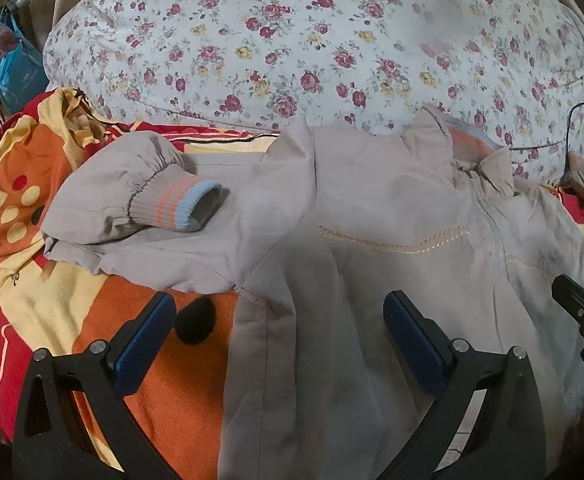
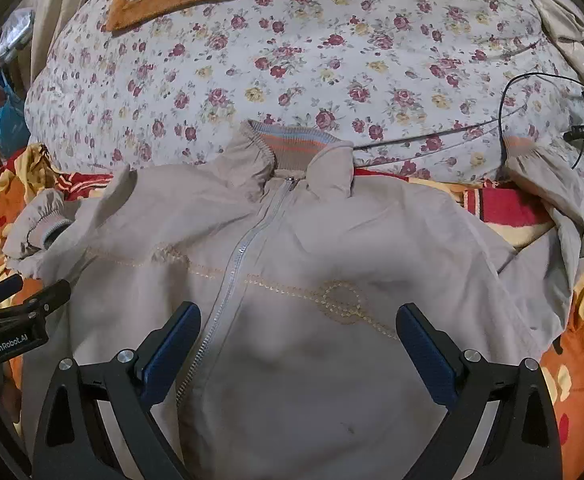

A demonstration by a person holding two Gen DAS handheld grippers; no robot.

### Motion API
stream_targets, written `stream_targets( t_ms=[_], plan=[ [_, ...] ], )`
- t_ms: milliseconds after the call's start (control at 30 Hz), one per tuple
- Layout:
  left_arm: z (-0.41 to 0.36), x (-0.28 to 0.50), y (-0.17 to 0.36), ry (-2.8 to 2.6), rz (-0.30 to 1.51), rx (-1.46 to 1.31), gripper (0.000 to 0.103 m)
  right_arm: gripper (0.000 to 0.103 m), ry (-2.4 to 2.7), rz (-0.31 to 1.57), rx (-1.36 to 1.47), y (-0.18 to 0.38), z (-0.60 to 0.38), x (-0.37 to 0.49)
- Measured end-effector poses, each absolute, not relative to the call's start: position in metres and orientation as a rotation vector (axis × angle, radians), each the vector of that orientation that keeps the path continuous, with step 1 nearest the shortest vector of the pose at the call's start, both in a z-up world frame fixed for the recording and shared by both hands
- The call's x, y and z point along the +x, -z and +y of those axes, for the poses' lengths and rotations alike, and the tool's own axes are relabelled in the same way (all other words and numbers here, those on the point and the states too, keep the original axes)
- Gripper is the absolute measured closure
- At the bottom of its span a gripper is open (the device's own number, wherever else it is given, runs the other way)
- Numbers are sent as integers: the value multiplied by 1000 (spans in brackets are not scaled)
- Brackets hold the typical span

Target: Fold large clothes

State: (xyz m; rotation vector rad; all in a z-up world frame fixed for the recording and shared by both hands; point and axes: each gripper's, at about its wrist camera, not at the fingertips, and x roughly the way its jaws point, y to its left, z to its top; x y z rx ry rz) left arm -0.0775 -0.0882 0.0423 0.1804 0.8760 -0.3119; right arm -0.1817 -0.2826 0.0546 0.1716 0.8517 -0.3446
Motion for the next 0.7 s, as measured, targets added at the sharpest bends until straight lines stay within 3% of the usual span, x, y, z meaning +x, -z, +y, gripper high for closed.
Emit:
stream_targets(
  t_ms=[700],
  plan=[
    [-85, -72, -41, 299, 891, 160, 0, 5, 325, 855, 163, -49, -279, -179]
  ],
)
